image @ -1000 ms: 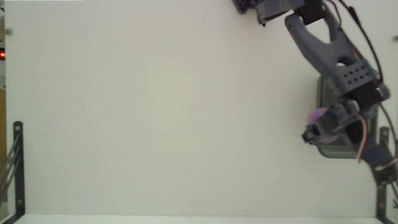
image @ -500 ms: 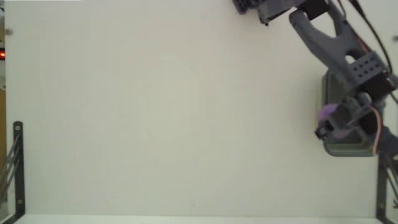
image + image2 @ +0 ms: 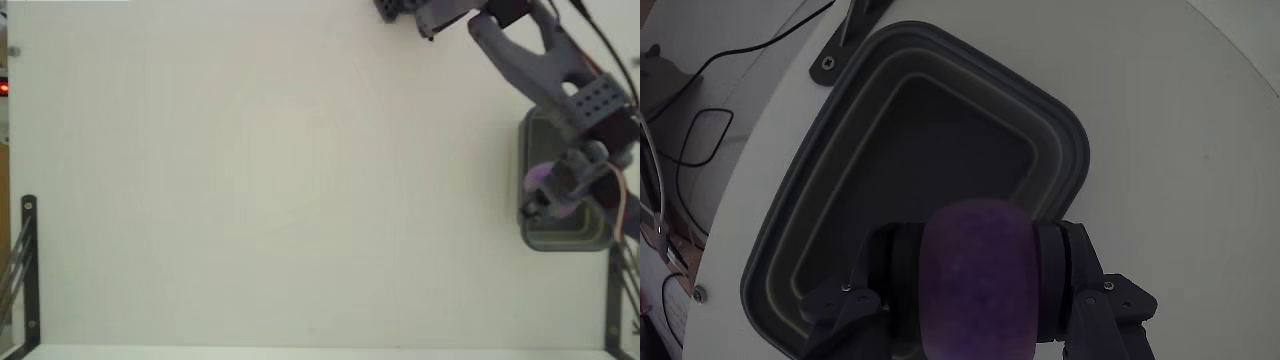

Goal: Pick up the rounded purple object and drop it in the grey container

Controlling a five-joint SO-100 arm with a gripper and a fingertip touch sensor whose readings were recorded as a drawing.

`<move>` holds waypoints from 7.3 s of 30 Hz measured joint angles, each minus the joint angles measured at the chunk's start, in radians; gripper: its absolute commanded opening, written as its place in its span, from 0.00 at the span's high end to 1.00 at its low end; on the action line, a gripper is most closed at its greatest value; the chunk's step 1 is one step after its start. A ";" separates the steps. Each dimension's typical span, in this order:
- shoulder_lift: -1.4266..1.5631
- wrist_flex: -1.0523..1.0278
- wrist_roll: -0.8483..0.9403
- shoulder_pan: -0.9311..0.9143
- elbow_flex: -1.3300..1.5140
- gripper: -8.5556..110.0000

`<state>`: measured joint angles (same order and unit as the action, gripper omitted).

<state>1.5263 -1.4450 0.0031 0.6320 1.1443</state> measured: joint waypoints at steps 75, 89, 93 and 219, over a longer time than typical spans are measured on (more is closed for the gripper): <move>0.020 0.005 0.002 0.005 -0.002 0.00; 0.020 0.005 0.002 0.005 -0.002 0.00; 0.020 0.005 0.002 0.005 -0.002 0.00; 0.394 0.015 0.000 -0.268 0.376 0.00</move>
<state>1.9205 -1.4297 0.0031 0.3636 1.5202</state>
